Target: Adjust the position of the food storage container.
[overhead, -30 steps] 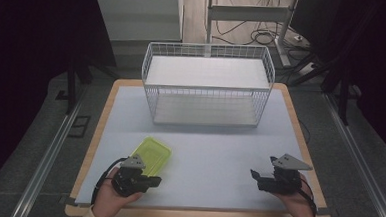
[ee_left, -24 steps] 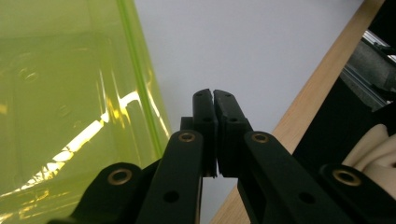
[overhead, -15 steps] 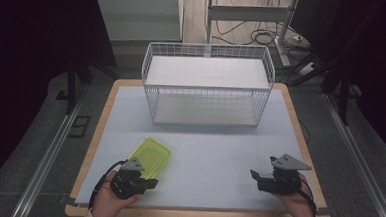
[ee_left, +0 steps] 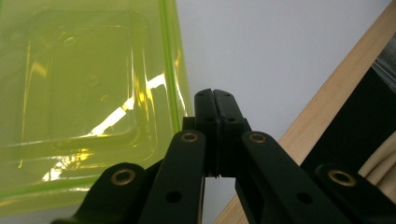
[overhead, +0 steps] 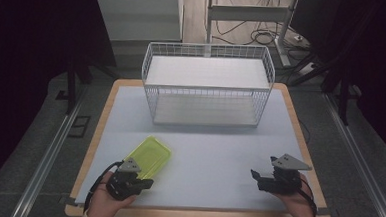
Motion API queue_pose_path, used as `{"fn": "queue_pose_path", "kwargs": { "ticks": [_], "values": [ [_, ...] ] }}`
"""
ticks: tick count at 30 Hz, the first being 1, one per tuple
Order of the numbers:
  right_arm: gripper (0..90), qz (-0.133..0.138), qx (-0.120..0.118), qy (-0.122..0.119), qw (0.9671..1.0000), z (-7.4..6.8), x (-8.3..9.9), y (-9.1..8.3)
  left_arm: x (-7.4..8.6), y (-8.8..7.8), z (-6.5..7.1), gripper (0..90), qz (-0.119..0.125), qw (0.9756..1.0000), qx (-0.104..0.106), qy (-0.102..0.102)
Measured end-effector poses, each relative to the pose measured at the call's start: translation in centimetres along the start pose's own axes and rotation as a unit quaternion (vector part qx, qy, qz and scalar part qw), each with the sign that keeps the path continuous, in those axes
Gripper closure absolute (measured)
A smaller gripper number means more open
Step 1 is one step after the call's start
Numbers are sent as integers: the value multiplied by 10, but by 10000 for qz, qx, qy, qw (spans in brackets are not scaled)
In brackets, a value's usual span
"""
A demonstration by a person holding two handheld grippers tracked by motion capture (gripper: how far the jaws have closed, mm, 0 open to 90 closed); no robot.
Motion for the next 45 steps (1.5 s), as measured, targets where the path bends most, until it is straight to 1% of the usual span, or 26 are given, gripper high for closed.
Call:
{"fn": "queue_pose_path", "kwargs": {
  "ticks": [2, 5, 9, 12, 14, 17, 22, 26, 31, 33, 35, 37, 38, 42, 44, 45],
  "values": [
    [162, -8, 6, -8, 10000, 0, 0, 0, 2, -3, -3, 900, 0, 9999, -97, 27],
    [162, -6, -9, 2, 10000, 0, 0, 0, 3, -6, -8, 900, 37, 9999, -114, -69],
    [162, -15, -6, 19, 10000, 0, 0, 1, 5, -11, -17, 900, 57, 9996, -251, -119],
    [162, -22, -12, 48, 10000, 0, 0, 1, 7, -14, -23, 900, 70, 9994, -287, -171],
    [162, -25, -20, 67, 10000, 0, 0, 0, 7, -16, -28, 900, 79, 9991, -350, -209],
    [162, -31, -16, 76, 10000, 0, 1, 1, 8, -20, -37, 900, 100, 9984, -479, -292],
    [162, -40, -13, 65, 10000, 1, 1, 1, 10, -26, -51, 900, 200, 9969, -579, -487],
    [162, -40, -2, 64, 10000, 1, 1, 1, 10, -28, -59, 900, 240, 9957, -688, -571],
    [162, -43, -1, 53, 10000, 0, 1, 1, 10, -29, -60, 900, 270, 9955, -681, -604],
    [162, -44, -4, 50, 10000, 0, 1, 1, 9, -30, -60, 900, 306, 9956, -625, -620],
    [162, -43, -2, 50, 10000, 0, 1, 1, 7, -34, -59, 900, 399, 9956, -555, -635],
    [162, -48, -2, 63, 10000, 1, 1, 1, 4, -38, -60, 900, 495, 9951, -511, -684],
    [163, -48, -1, 65, 10000, 1, 1, 1, 2, -41, -62, 900, 547, 9946, -503, -726],
    [162, -45, -1, 57, 10000, 1, 1, 1, -4, -53, -73, 900, 773, 9913, -632, -863],
    [163, -42, 0, 57, 10000, 1, 1, 1, -7, -60, -81, 900, 896, 9886, -756, -945],
    [163, -43, 4, 57, 10000, 1, 1, 1, -9, -64, -87, 900, 954, 9869, -846, -990]
  ]
}}
Point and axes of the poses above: each handheld gripper's, and its own axes: y roughly forward along the jaws, x roughly out of its underside, z roughly to its right, the point moved 4 cm from there along y, roughly forward along the jaws, and after that the axes turned 10 degrees about z, right-handed, at the moved point
